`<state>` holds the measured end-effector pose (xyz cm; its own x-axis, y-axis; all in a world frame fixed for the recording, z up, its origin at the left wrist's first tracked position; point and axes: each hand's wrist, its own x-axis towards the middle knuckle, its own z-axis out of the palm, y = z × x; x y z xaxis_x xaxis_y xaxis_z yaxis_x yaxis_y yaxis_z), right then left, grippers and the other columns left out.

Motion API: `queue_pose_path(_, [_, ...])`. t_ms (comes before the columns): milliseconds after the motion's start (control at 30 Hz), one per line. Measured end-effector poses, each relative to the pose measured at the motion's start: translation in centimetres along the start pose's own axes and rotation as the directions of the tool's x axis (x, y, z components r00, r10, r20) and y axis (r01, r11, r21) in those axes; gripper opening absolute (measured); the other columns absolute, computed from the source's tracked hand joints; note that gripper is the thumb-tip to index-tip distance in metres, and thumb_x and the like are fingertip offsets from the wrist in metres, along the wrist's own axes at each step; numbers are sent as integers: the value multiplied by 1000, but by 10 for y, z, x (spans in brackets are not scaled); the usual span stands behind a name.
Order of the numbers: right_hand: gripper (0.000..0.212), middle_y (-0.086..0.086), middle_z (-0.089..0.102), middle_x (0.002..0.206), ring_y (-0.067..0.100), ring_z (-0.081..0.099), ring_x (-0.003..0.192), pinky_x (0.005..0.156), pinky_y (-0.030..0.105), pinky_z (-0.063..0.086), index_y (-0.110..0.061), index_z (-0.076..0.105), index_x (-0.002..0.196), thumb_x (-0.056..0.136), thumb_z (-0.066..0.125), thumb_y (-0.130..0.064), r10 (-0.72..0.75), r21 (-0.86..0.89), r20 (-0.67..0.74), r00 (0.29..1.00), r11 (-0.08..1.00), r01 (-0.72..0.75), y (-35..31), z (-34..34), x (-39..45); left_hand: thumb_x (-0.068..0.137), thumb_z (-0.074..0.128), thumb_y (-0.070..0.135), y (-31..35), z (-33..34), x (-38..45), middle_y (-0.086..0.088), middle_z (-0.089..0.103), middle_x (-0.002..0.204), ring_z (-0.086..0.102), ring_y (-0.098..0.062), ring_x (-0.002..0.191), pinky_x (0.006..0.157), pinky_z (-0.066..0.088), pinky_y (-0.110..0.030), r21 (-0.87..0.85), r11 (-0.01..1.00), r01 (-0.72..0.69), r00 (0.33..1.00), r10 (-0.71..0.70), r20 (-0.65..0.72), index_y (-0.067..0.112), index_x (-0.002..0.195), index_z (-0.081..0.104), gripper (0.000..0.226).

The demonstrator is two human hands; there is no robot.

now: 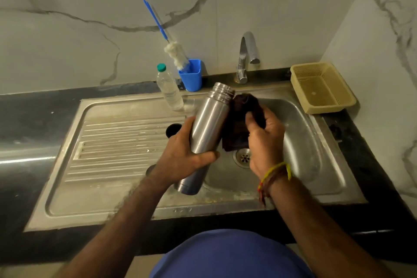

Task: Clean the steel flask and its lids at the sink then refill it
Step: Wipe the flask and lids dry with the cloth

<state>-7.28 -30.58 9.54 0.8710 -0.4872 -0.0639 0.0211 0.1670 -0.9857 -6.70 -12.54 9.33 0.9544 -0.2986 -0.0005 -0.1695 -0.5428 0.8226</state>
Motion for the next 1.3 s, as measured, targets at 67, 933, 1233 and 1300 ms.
queue_pose_path(67, [25, 2, 73, 102, 8, 69, 89, 79, 30, 57, -11, 68, 117, 98, 55, -1, 92, 26, 18, 996, 995, -92, 0, 4, 6, 61, 83, 43, 0, 6, -6, 12, 61, 116, 57, 12, 103, 77, 43, -3, -6, 1000, -19, 1000, 19, 14, 23, 145, 43, 95])
queue_pose_path(933, [21, 5, 75, 95, 23, 70, 88, 81, 55, 58, -12, 73, 100, 83, 74, 0, 385, 44, 106, 917, 919, -391, 84, 19, -10, 64, 96, 22, -171, -92, -16, -1, 67, 117, 66, -21, 105, 92, 58, -47, -231, 957, 176, 780, -278, -561, 21, 125, 52, 75])
queue_pose_path(1233, [30, 9, 73, 102, 26, 70, 91, 75, 54, 60, -7, 69, 112, 83, 72, 3, 412, 64, 19, 911, 909, -413, 92, 10, -17, 71, 92, 14, -191, -87, -19, 12, 61, 121, 60, -10, 112, 92, 50, -25, -246, 959, 140, 837, -247, -489, 54, 120, 44, 80])
queue_pose_path(1300, [33, 11, 72, 104, 28, 70, 93, 77, 55, 59, -5, 68, 115, 83, 72, 2, 416, 56, 28, 909, 907, -417, 94, 14, -19, 70, 93, 16, -197, -85, -23, 13, 62, 119, 61, -13, 113, 97, 53, -33, -245, 957, 154, 839, -257, -479, 52, 121, 45, 78])
